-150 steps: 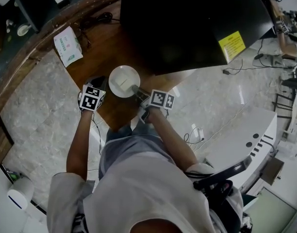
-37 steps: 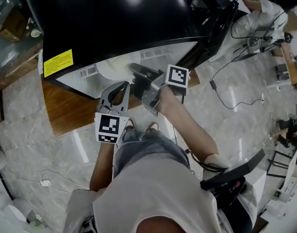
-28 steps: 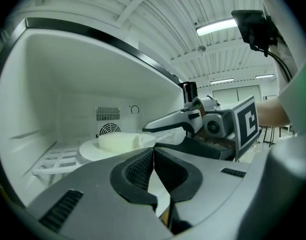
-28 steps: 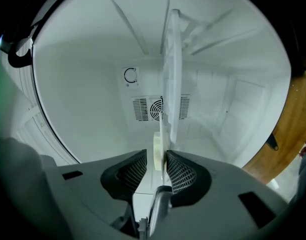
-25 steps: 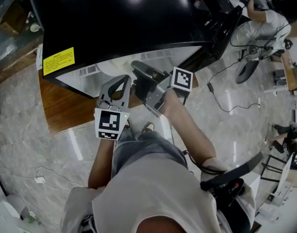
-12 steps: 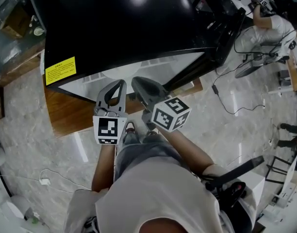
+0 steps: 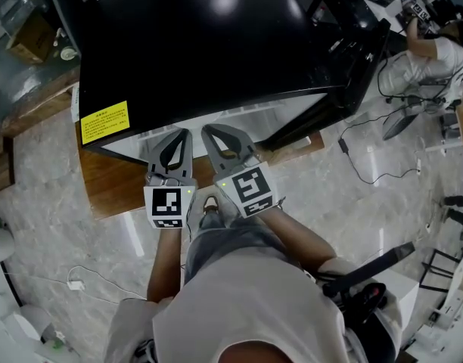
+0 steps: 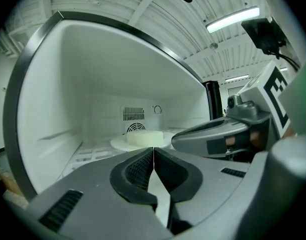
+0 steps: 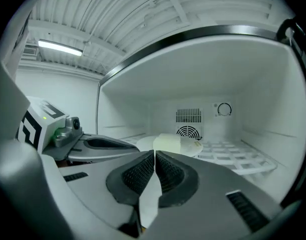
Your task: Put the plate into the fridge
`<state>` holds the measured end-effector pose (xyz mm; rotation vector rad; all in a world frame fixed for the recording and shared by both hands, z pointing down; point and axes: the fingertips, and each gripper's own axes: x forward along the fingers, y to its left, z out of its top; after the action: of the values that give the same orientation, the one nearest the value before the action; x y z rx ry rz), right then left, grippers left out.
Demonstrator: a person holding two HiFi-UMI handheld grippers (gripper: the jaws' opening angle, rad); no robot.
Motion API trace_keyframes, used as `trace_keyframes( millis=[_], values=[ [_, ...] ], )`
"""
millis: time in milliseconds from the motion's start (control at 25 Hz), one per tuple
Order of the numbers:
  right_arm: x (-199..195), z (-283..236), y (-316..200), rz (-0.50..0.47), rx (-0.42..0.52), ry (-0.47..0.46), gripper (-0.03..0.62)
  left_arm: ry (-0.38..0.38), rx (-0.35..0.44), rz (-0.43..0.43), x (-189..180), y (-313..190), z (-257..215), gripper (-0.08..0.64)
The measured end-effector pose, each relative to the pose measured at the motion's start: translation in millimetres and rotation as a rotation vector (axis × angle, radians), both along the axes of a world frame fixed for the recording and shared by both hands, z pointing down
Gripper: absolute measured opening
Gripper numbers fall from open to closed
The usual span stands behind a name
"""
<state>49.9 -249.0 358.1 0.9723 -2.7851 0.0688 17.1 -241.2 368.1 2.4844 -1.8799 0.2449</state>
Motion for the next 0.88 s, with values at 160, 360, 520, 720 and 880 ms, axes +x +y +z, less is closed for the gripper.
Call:
trace_keyframes(
  millis=[160, 360, 520, 720, 880],
  values=[
    [5, 3, -18, 0.036, -0.016, -0.01, 0.023, -0.009, 0.007, 0.038, 9, -12, -5, 0.021],
    [8, 1, -29, 0.048, -0.029, -0.009, 0.023, -0.003, 0.022, 0.075, 16, -21, -14, 0.02],
    [7, 0, -29, 0.061, -0.033, -0.009, 0.023, 0.005, 0.029, 0.087, 16, -23, -18, 0.02],
    [7, -2, -28, 0.06, -0.026, -0.02, 0.023, 0.004, 0.028, 0.087, 17, -23, -17, 0.02],
    [13, -8, -22, 0.057, 0.019, -0.039, 0.025, 0.012, 0.024, 0.079, 20, -21, -15, 0.02]
  ],
)
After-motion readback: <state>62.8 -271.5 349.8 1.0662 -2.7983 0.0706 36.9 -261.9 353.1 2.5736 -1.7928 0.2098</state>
